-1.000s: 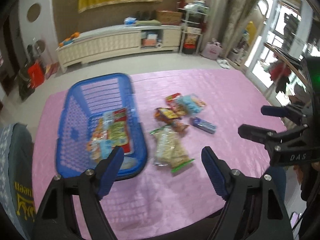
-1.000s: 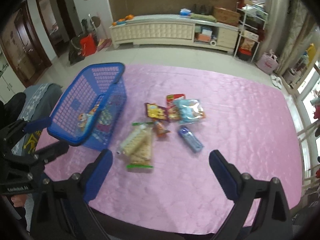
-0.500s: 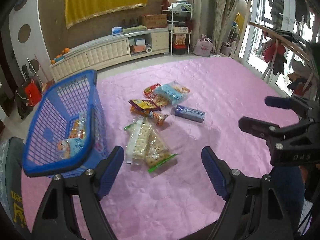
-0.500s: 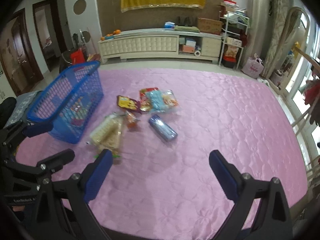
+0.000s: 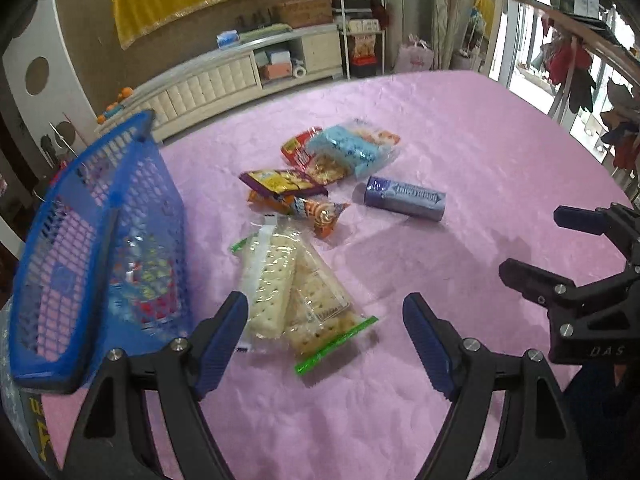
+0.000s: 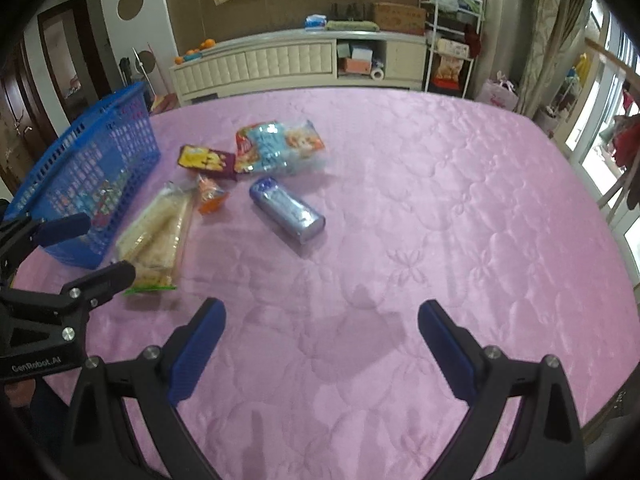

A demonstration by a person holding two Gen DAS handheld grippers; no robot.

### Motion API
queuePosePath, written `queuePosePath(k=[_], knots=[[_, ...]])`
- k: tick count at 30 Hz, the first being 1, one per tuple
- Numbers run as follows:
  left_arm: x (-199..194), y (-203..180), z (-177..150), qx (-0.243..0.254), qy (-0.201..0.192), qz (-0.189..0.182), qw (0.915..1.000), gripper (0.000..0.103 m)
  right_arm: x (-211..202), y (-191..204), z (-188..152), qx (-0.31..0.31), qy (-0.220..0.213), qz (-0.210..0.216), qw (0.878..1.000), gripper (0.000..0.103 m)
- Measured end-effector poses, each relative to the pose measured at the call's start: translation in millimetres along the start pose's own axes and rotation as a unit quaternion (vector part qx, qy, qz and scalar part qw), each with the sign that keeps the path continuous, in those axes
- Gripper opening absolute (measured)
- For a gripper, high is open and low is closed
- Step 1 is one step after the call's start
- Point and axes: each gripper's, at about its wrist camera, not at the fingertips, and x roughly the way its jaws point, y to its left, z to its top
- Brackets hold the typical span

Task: Organize snacks
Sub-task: 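Move both grippers away from the basket toward the cracker packs, then grasp the white-strip saltine cracker pack with the left gripper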

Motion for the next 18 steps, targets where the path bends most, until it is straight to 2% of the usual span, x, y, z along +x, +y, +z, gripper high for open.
queuePosePath(k=[6,10,15,18], knots=[[27.5,6.8,6.8,0.012,0.019,0.018,0.9996,0.078,20.9,2.1,3.6,0.001,0.016,0.003,1.0,0.099],[36.3,13.8,12.7,0.006,0.015,0.039,0.9991,0.078,35.1,3.6,5.4,-0.001,0.026,0.004,1.0,0.099],[57.6,25.4,17.1,-0.011,0.04,0.038,0.9984,0.079,45.1,-1.3,4.8,0.009,0.039,0.007,0.999,0.099],[68.3,35.4,18.2,-0.036,0.055,0.01,0.9978,0.08,43.9,-1.7,4.2,0.008,0.038,0.006,0.999,0.099]])
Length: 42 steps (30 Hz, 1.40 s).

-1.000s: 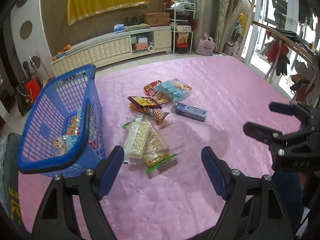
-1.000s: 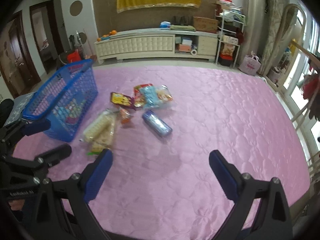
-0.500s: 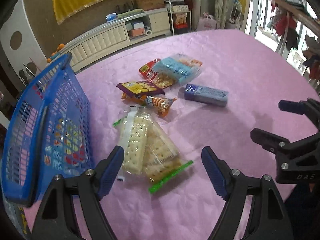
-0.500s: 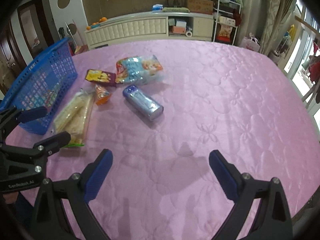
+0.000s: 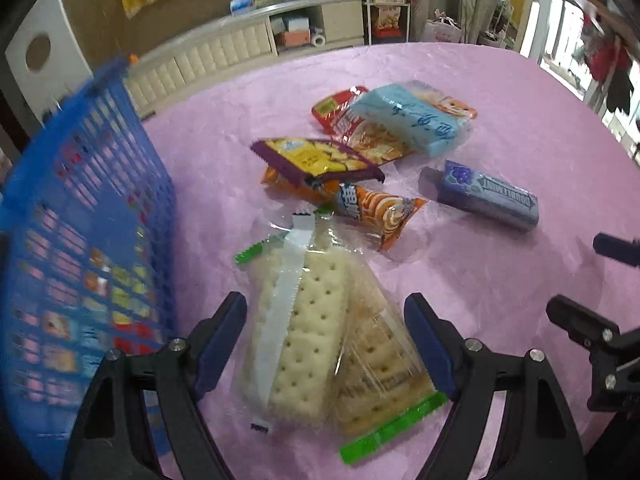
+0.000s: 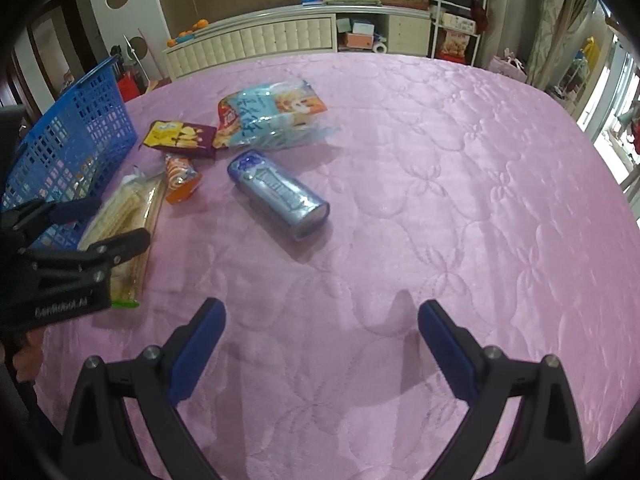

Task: Organize snacks
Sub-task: 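Grasp the white-strip saltine cracker pack with the left gripper, then grasp the green-edged cracker pack with the right gripper while the left holds its cracker pack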

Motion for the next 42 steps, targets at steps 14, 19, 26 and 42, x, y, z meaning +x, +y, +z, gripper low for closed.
queuePosePath(k=[14,19,26,42], knots=[[-2.9,-9.0,-13.5,-0.01,0.025,-0.051,0.9983,0.073,1.7,-8.7,-7.2,0.023,0.005,0.005,1.0,0.099],[-10.2,-14.4,-19.7,-0.011,0.026,-0.055,0.9981,0.063,-4.0,-9.3,-7.9,0.026,0.005,0.007,1.0,0.099],[-24.4,-28.6,-35.2,-0.002,0.021,-0.054,0.9983,0.058,-14.9,-11.9,-10.0,0.033,0.003,0.008,0.999,0.099],[-61.1,-41.0,-61.9,-0.006,0.026,-0.063,0.9976,0.055,-37.9,-9.8,-29.5,0.045,0.018,0.01,0.999,0.099]])
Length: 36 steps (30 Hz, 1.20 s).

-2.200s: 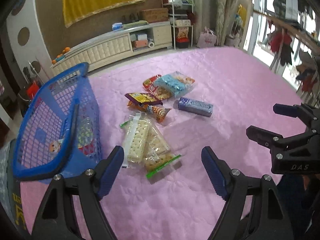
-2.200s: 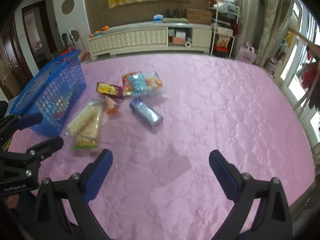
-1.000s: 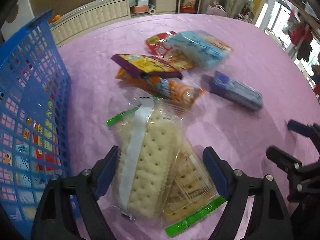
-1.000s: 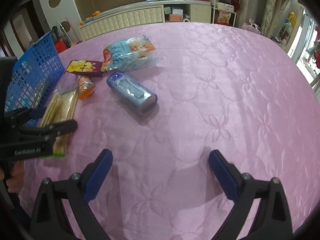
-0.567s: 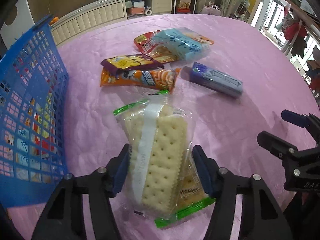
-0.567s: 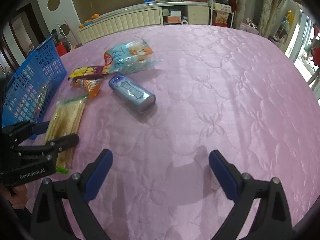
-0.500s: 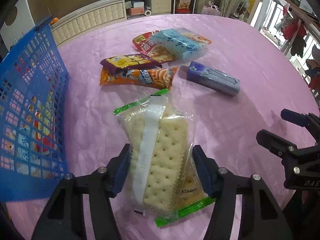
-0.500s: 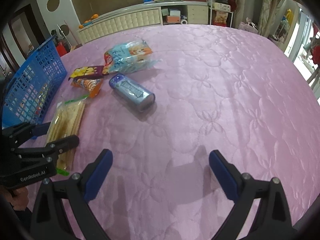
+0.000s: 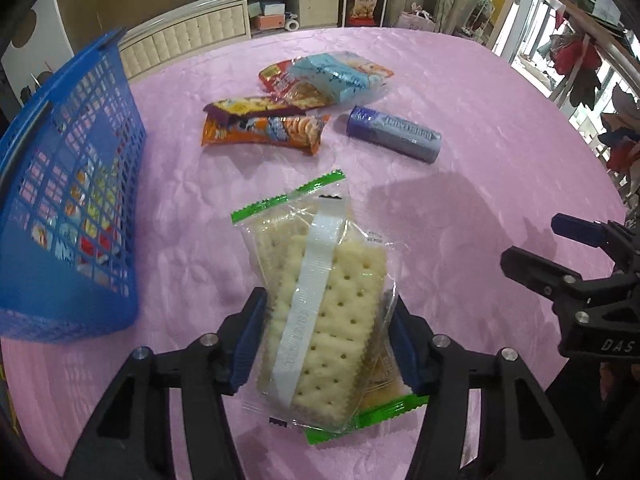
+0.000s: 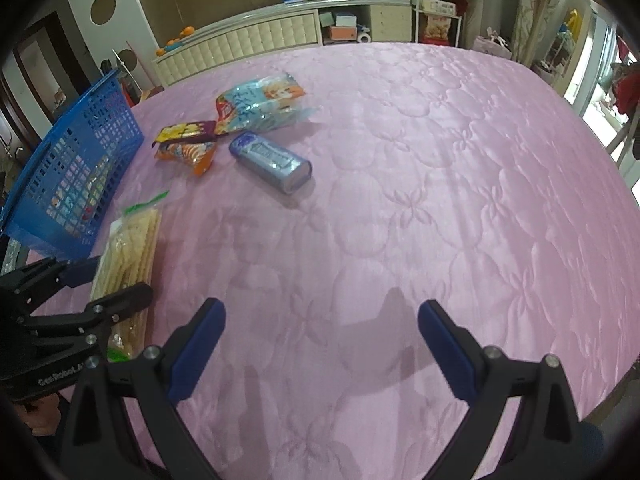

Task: Organize snacks
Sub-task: 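Grasp the green-edged cracker pack with the right gripper while the left holds its cracker pack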

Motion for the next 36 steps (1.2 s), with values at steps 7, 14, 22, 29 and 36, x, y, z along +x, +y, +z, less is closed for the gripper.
queuePosePath(k=[7,14,22,29,36], knots=[[10.1,4.6,-2.8,-0.01,0.021,0.006,0.9997,0.056,-3.3,-2.5,-10.5,0.014,0.005,0.012,1.0,0.099],[-1.7,2.5,-2.6,-0.003,0.017,0.01,0.9998,0.055,-5.2,-3.7,-11.6,0.017,0.005,0.016,1.0,0.099],[-28.7,1.4,-18.1,0.002,-0.003,0.006,1.0,0.043,-10.4,11.0,-13.4,0.003,0.007,0.017,1.0,0.099],[-61.2,15.8,-29.7,-0.004,-0.034,0.009,0.9994,0.043,-13.3,35.0,-13.0,-0.005,0.019,0.028,0.999,0.099],[-77.7,39.5,-42.6,-0.021,-0.054,0.023,0.9981,0.043,-22.3,64.7,-8.5,-0.023,0.019,0.034,0.999,0.099]])
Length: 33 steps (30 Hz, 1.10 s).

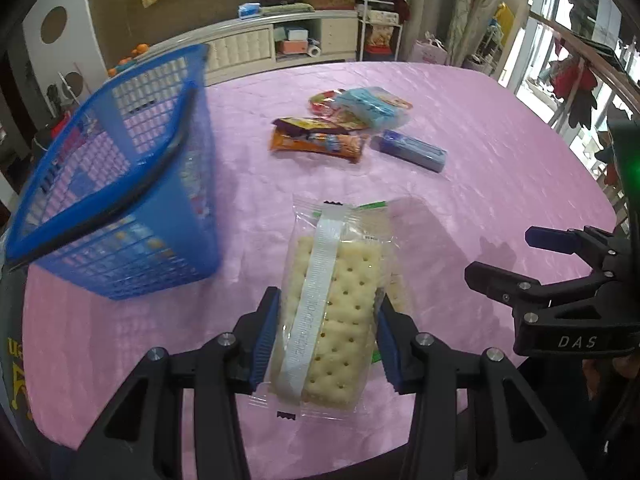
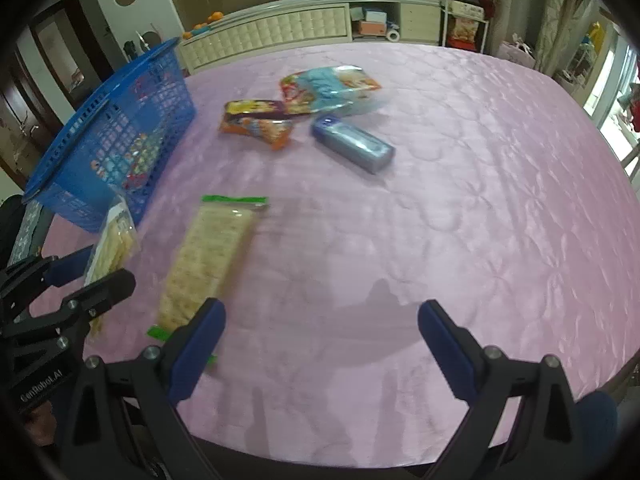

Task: Organize snacks
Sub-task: 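Grasp the green-edged cracker pack with the right gripper while the left holds its cracker pack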

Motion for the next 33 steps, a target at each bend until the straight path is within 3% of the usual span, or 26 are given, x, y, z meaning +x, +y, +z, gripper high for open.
queuePosePath(k=[22,28,33], knots=[[9.8,79.0,-33.0,-0.075,-0.004,0.012,0.9971,0.043,45.3,95.0,13.3,-0.041,0.044,0.011,0.998,0.099],[19.1,91.7,-35.7,-0.094,0.0,0.007,0.9955,0.043,67.4,112.1,15.8,-0.052,0.07,0.004,0.996,0.099],[24.8,91.5,-36.5,-0.09,0.002,0.01,0.9959,0.043,72.8,125.5,15.6,-0.091,0.062,-0.021,0.994,0.093]])
